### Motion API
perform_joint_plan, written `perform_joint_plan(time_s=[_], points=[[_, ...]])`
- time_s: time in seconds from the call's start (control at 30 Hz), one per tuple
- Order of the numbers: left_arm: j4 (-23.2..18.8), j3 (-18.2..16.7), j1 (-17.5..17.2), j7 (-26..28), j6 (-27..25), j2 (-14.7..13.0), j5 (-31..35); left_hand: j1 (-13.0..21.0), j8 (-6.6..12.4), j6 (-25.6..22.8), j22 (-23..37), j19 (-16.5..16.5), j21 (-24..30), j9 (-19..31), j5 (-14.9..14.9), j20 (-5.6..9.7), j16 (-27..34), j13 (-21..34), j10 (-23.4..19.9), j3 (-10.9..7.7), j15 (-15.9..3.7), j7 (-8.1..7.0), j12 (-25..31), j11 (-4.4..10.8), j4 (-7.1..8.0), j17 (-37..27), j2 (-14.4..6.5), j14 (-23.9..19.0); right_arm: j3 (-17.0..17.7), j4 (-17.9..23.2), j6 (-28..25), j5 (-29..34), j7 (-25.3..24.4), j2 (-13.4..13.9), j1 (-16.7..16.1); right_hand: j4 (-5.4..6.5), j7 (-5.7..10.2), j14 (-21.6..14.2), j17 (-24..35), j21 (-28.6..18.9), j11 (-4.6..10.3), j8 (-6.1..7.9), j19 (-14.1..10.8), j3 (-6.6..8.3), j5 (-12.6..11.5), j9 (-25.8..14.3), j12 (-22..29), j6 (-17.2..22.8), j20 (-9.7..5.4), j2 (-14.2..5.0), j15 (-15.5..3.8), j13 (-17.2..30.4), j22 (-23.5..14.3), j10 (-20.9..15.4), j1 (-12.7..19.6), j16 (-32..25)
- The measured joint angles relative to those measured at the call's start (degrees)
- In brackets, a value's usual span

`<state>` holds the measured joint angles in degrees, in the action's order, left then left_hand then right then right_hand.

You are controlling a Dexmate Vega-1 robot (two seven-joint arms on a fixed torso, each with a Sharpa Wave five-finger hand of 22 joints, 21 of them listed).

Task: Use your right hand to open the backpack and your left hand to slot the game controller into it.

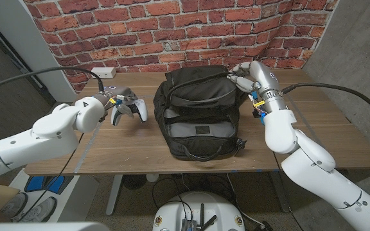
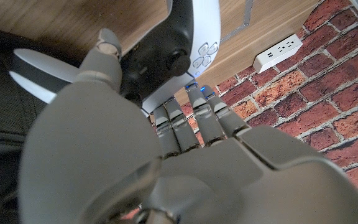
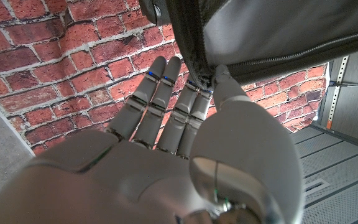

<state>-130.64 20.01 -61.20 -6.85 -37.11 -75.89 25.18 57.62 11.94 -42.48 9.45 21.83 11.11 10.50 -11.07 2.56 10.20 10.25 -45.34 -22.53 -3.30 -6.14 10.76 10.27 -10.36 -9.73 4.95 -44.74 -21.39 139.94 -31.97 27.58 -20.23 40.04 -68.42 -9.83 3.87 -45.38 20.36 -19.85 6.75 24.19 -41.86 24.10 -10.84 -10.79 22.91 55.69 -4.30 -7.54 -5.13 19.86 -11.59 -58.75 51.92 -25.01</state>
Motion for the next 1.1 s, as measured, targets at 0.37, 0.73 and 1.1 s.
perform_joint_plan(time_s=[0.37, 0.73, 1.1], points=[[-1.2, -1.2, -1.9, 2.7, 0.1, -0.4, -2.1, 0.0, -0.01, 0.0, 0.0, 0.0, 0.0, 0.3, -0.2, 0.00, 0.0, 0.0, 0.0, -0.25, 0.00, 0.00, -0.1, 0.00, -0.25, 0.0, 0.0, 0.0, -2.3, 0.1, -3.8, 0.2, 0.4, -0.4, 4.1, -0.09, -0.19, -0.4, 0.2, 0.0, 0.31, -0.02, 0.0, -0.09, 0.0, 0.0, 0.2, 0.2, 0.00, 0.00, -0.19, 0.3, 0.0, -0.3, 0.0, 0.0], [-2.7, -1.6, -2.7, 4.1, -0.1, -0.3, -3.4, 0.0, -0.21, 0.0, 0.0, 0.2, 0.0, 0.3, -0.2, -0.21, -0.1, 0.0, 0.0, -0.25, -0.01, 0.00, 0.1, 0.00, -0.25, 0.0, 0.0, 0.0, -4.4, -0.3, -6.2, 0.2, 0.7, -0.6, 7.7, -0.12, -0.19, -0.6, 0.3, -0.3, 0.31, -0.14, 0.0, -0.12, -0.2, 0.0, 0.2, 0.2, 0.00, 0.00, -0.02, 0.8, 0.0, -0.3, 0.0, -0.2], [-4.8, -0.6, -1.4, 3.5, -1.2, 0.8, -3.8, 0.0, -0.43, 0.0, 0.0, 0.2, 0.0, 0.3, -0.1, -0.21, -0.2, 0.2, 0.0, -0.24, -0.01, 0.00, 0.0, 0.00, -0.24, 0.0, 0.0, 0.0, -6.8, -2.0, -7.5, 0.6, 0.7, -0.8, 11.2, -0.19, -0.18, -0.9, 0.5, -0.5, 0.00, -0.45, 0.0, -0.19, -0.2, -0.2, 0.2, 0.2, 0.00, 0.30, -0.31, 1.0, 0.0, -0.6, 0.3, -0.2]])
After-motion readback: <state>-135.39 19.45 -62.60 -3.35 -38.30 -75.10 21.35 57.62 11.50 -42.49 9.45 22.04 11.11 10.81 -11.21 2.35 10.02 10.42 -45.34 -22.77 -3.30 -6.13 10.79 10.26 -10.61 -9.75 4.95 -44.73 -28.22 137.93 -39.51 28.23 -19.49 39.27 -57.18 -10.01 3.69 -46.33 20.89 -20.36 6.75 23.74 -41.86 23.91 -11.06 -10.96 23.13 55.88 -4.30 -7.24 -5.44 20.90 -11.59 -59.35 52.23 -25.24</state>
